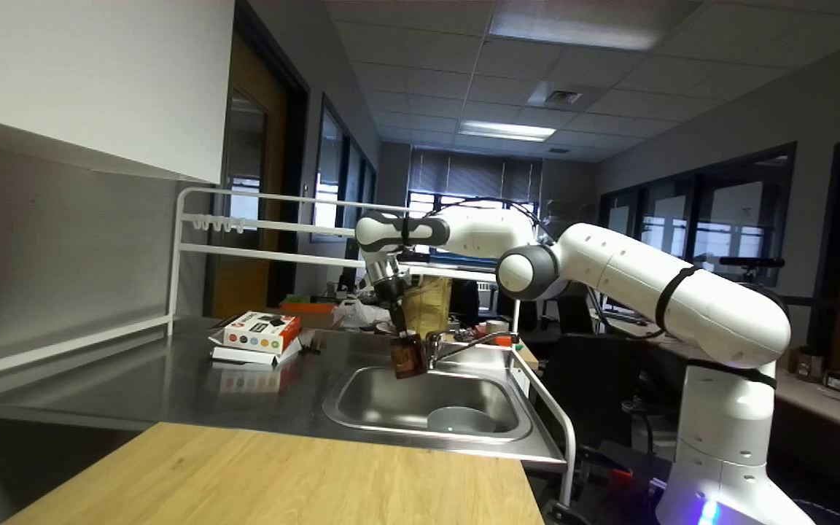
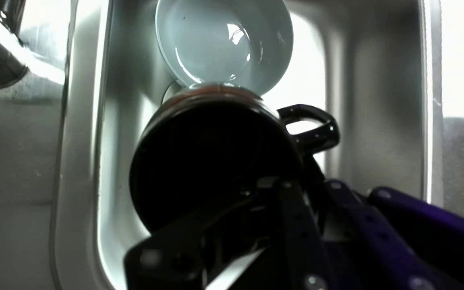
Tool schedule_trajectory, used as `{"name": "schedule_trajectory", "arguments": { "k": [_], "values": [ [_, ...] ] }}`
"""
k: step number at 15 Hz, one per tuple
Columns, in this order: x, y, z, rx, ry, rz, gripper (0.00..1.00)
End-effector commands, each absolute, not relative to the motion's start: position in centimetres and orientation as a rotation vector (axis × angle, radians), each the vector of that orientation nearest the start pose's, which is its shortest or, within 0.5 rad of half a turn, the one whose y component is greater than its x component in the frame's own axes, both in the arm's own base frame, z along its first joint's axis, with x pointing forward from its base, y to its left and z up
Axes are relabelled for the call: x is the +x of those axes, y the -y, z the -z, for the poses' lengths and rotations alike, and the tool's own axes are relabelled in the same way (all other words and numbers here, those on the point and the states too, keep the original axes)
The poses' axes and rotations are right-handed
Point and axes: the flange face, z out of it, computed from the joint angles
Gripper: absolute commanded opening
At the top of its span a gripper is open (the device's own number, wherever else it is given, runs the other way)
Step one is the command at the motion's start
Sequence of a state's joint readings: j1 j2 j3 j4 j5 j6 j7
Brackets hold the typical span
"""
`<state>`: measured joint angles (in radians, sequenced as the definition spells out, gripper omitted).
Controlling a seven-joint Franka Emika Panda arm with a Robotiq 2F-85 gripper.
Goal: Take the brown cup and place it in the sink
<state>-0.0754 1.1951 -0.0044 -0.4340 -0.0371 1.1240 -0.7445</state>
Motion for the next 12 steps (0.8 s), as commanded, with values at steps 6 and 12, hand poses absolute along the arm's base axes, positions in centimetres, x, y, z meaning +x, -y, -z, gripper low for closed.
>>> {"name": "schedule_trajectory", "arguments": {
  "k": [6,12],
  "values": [
    [77.5,0.6,-25.0,-2.821,0.911,-0.331,0.04],
    [78.0,3.9,-19.5,-2.884,0.594,-0.267,0.04]
  ]
}}
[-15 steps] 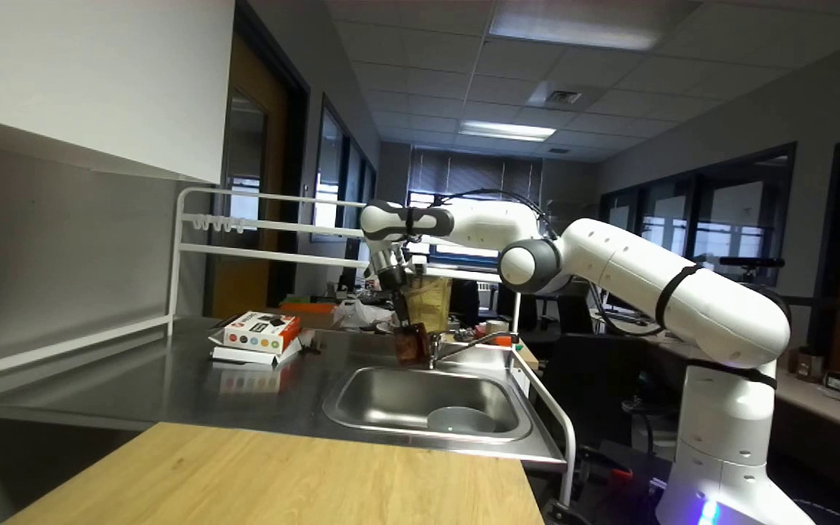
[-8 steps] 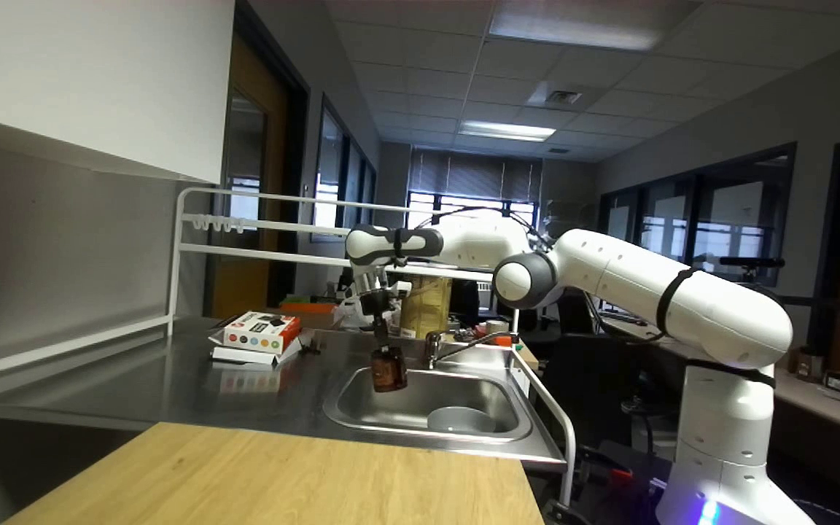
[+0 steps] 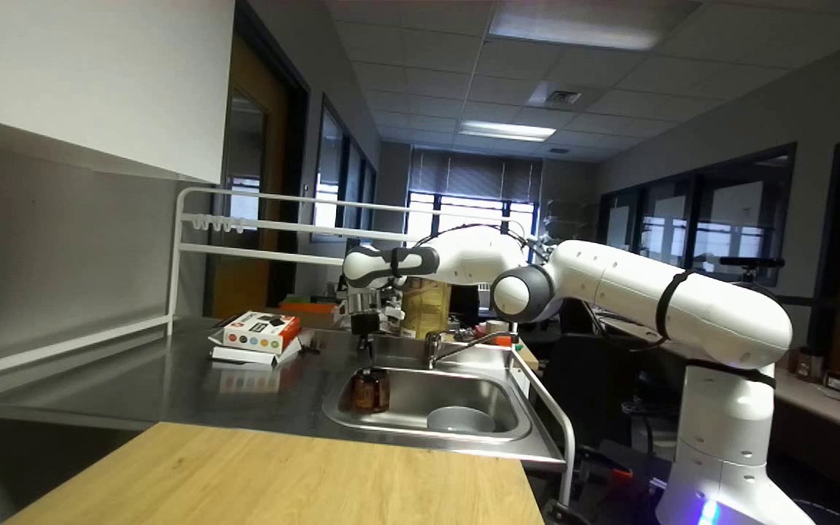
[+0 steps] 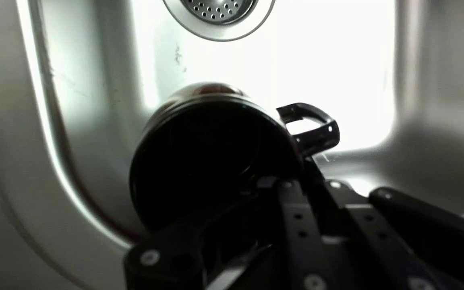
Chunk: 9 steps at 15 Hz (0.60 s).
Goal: Take the brown cup and place it in the sink
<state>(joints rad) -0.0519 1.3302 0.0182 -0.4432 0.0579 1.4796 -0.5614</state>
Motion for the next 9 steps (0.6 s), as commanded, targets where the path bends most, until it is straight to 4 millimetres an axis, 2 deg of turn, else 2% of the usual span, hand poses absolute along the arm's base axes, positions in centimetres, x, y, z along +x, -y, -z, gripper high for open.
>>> {"name": "schedule_trajectory", "arguments": {
  "k": [1,4,8,9],
  "values": [
    [78.0,4.5,-18.5,-2.897,0.534,-0.247,0.04],
    [78.0,5.3,-16.0,-2.927,0.403,-0.246,0.03],
    [78.2,5.0,-15.7,-2.964,0.291,-0.243,0.03],
    [78.2,4.9,-15.6,-2.974,0.273,-0.252,0.34]
  ]
}}
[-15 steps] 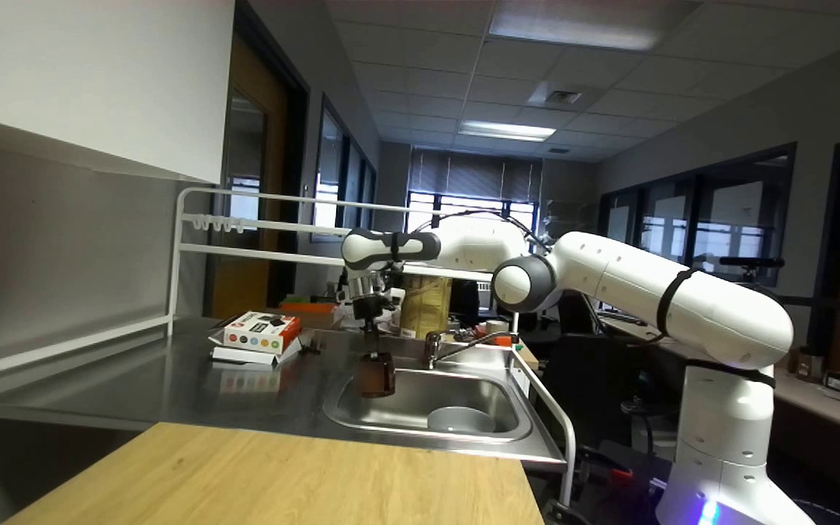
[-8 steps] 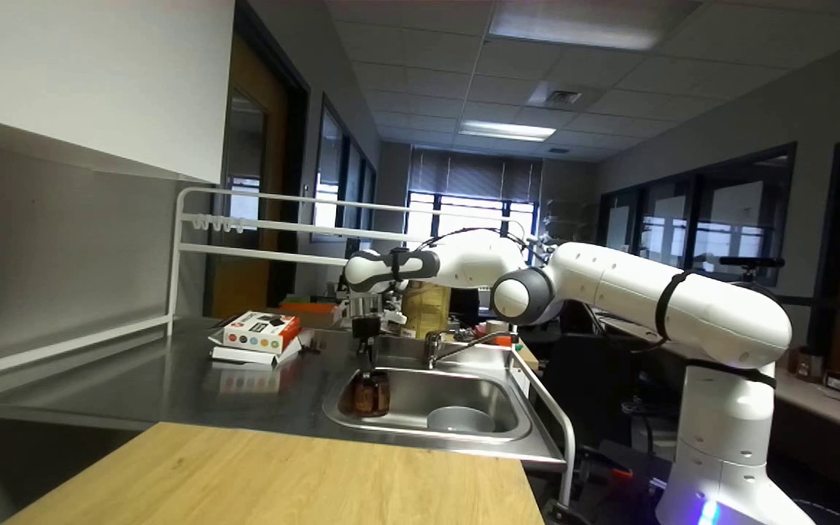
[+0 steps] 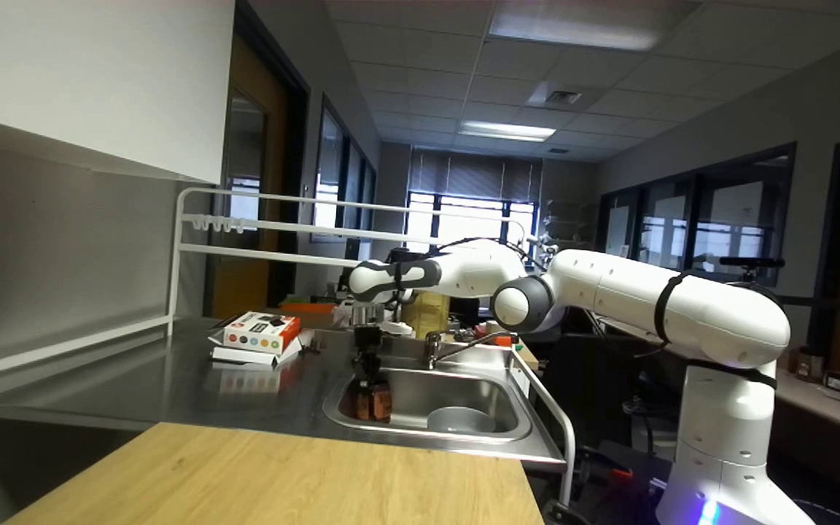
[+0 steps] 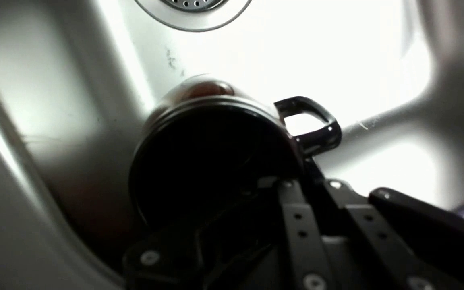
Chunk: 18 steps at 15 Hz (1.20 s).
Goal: Take the brown cup and place it in the sink
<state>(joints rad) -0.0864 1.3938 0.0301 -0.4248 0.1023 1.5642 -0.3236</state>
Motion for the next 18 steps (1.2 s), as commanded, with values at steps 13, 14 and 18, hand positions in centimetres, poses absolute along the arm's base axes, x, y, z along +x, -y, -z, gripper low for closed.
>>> {"name": "schedule_trajectory", "arguments": {
  "k": [13,14,18],
  "values": [
    [78.3,3.4,-17.4,-3.1,0.252,-0.305,1.0],
    [78.4,3.0,-18.1,-3.113,0.256,-0.297,1.0],
    [78.8,1.6,-20.8,-3.17,0.273,-0.268,1.0]
  ]
}}
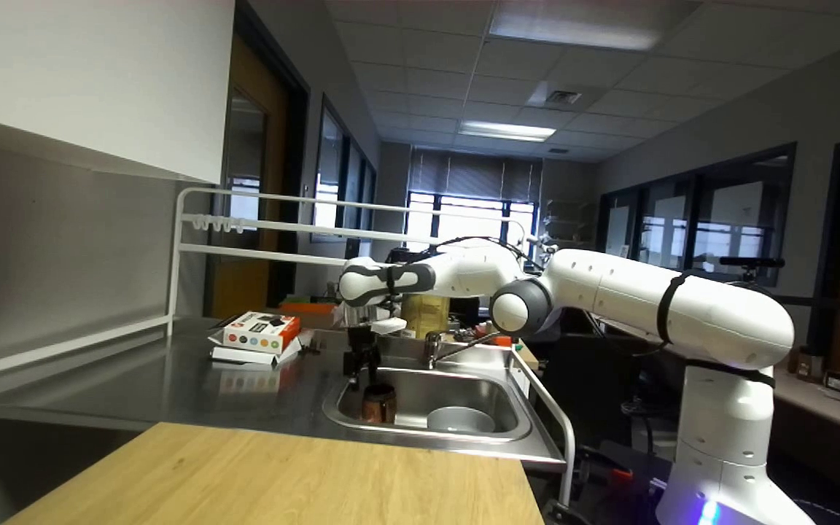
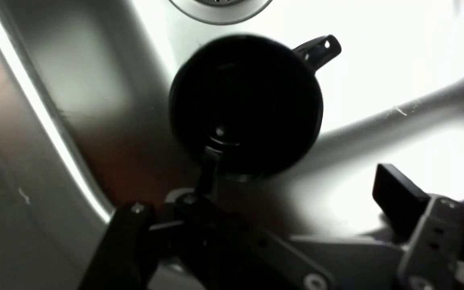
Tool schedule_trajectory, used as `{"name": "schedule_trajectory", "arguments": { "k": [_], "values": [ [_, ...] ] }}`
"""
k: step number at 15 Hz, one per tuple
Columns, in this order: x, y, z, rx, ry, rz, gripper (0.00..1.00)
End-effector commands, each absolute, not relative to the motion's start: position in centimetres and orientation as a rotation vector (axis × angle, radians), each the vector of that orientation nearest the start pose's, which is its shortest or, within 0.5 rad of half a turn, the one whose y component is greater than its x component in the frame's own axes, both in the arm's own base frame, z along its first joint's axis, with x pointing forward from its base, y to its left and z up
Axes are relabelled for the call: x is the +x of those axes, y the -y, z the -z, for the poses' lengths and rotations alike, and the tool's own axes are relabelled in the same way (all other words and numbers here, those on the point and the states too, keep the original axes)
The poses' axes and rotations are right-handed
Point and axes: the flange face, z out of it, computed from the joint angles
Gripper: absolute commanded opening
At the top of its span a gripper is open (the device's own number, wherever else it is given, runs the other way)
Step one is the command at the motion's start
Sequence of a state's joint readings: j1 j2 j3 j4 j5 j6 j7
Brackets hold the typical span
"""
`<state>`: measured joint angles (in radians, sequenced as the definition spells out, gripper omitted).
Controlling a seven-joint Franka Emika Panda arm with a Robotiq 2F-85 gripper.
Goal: Take the brown cup and place it in the sink
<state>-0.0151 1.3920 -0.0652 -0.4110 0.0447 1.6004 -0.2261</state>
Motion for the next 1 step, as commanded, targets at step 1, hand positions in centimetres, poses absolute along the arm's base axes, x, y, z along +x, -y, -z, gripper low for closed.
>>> {"name": "schedule_trajectory", "arguments": {
  "k": [1],
  "values": [
    [78.81,1.52,-21.4,-3.184,0.276,-0.273,1.0]
  ]
}}
